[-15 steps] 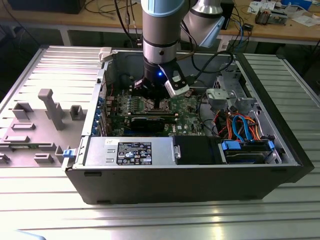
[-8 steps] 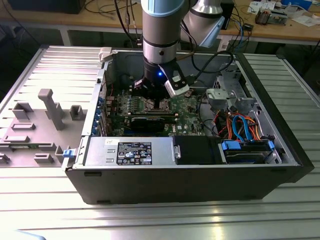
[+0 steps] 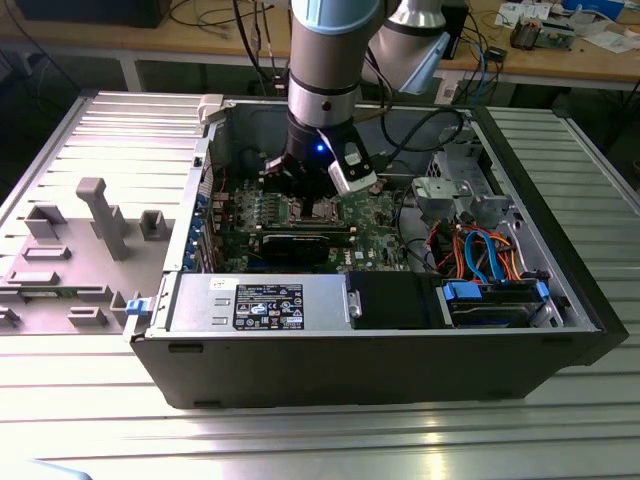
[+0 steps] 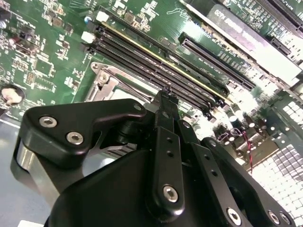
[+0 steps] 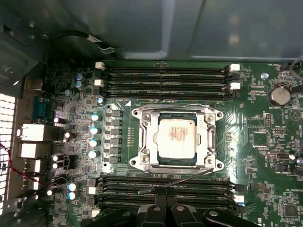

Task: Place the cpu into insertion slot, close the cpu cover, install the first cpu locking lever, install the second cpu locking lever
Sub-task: 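Install the second cpu locking lever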

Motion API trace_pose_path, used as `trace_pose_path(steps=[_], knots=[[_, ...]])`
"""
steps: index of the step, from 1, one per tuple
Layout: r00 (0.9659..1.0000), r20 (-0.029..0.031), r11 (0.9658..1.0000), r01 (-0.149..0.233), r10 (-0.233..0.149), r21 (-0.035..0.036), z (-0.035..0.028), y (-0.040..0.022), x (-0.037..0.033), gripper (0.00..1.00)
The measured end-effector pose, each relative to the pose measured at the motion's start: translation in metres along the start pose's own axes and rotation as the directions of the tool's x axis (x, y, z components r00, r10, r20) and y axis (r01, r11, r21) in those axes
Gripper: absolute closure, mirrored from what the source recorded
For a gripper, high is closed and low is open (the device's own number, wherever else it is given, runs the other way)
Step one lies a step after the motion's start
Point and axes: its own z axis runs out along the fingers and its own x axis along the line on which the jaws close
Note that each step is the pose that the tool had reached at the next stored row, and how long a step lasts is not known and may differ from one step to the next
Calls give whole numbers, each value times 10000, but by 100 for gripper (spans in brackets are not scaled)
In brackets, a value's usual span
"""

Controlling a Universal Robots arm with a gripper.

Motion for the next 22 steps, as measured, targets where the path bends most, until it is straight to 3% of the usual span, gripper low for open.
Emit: trace_pose_path(steps=[4,5,17,19,21,22], knots=[[9973,-168,9975,709,-709,-6,4,1,-9,89],[9972,-190,9973,728,-729,-14,5,4,-10,89],[9971,-193,9973,731,-732,-32,5,5,-11,89],[9971,-222,9973,731,-731,-34,4,4,-16,89],[9964,-470,9975,707,-710,-75,2,1,-61,89],[9963,-487,9975,706,-710,-88,3,2,-65,89]])
